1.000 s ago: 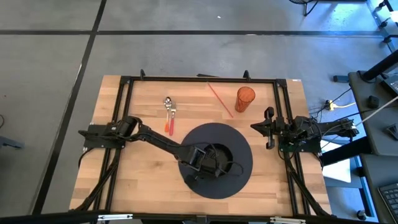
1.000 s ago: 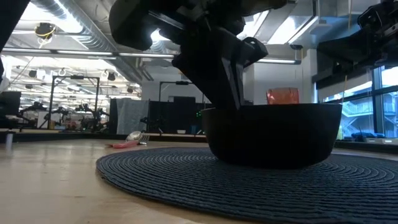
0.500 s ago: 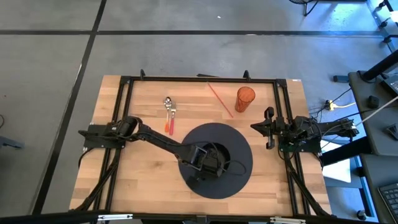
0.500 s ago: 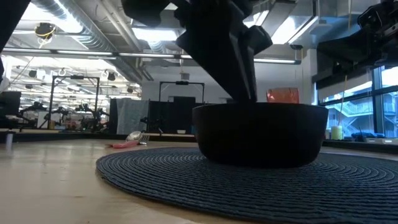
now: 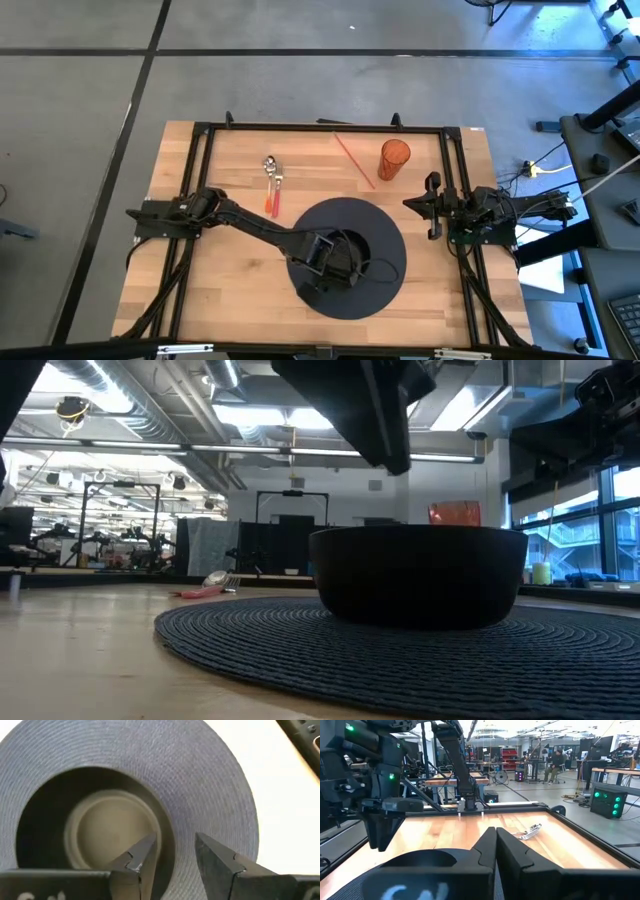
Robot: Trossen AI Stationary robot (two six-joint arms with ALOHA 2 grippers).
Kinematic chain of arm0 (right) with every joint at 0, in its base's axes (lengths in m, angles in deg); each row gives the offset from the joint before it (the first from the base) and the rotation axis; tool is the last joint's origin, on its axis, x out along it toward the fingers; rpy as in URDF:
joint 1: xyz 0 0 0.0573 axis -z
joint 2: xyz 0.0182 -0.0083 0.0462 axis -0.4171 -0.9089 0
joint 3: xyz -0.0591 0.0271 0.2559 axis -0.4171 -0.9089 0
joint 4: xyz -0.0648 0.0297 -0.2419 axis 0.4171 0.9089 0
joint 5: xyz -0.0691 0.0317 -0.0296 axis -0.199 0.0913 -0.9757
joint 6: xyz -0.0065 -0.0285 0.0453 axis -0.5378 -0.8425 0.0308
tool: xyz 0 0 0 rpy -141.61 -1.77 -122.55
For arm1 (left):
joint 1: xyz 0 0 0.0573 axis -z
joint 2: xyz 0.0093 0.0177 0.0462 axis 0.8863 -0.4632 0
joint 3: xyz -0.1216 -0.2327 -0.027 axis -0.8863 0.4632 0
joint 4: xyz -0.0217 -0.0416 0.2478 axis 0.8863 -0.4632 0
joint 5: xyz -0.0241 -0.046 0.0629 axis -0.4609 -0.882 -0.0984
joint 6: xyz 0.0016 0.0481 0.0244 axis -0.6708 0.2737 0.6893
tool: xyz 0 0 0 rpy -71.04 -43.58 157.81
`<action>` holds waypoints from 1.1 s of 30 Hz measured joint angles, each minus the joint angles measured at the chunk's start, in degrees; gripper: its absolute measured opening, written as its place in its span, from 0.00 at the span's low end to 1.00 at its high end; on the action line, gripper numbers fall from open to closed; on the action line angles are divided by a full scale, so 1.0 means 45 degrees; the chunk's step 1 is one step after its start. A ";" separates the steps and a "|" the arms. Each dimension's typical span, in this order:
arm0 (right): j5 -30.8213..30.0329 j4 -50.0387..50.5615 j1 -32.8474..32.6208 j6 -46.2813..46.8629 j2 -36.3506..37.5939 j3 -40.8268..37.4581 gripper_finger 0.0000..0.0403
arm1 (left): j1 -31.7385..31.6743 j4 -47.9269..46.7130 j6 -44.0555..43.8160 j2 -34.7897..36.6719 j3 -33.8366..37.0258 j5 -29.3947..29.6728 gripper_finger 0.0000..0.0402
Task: Pick & Place Utensil
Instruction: Put the black bowl on the blue mat
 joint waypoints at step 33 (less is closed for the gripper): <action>0.0293 -0.0012 -0.0002 0.0246 0.0000 0.0000 0.03 | -0.3384 0.2788 -0.2069 0.4074 0.6656 0.0852 0.01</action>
